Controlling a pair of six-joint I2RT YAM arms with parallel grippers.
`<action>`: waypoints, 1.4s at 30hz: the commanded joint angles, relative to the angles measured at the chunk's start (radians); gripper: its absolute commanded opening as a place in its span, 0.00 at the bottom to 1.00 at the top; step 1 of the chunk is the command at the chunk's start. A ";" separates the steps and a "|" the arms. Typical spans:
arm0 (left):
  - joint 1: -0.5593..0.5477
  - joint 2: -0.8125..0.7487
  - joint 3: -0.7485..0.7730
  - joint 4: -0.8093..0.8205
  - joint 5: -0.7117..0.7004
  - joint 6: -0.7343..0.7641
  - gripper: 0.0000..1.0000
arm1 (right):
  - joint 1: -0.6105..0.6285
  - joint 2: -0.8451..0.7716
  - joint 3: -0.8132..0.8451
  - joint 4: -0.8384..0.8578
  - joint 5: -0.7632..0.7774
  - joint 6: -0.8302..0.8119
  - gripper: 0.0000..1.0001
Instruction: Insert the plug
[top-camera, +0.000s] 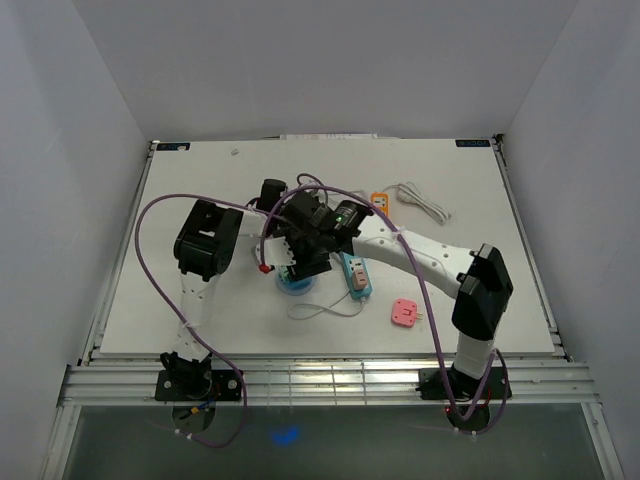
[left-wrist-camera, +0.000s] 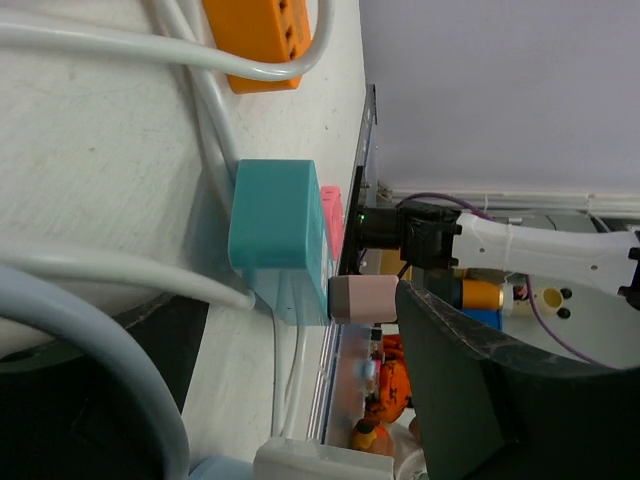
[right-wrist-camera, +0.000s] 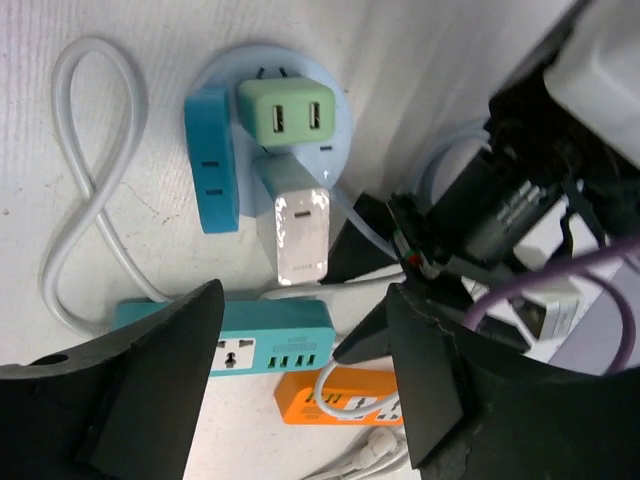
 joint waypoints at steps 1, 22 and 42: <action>0.051 0.045 -0.091 -0.140 -0.205 0.044 0.88 | -0.042 -0.112 -0.059 0.077 -0.034 0.047 0.72; 0.272 -0.196 -0.263 -0.215 -0.485 0.004 0.44 | -0.310 -0.565 -0.650 0.772 0.032 0.551 0.54; 0.557 -0.294 0.047 -0.505 -0.796 0.037 0.27 | -0.568 -0.493 -0.722 0.750 0.098 1.024 0.62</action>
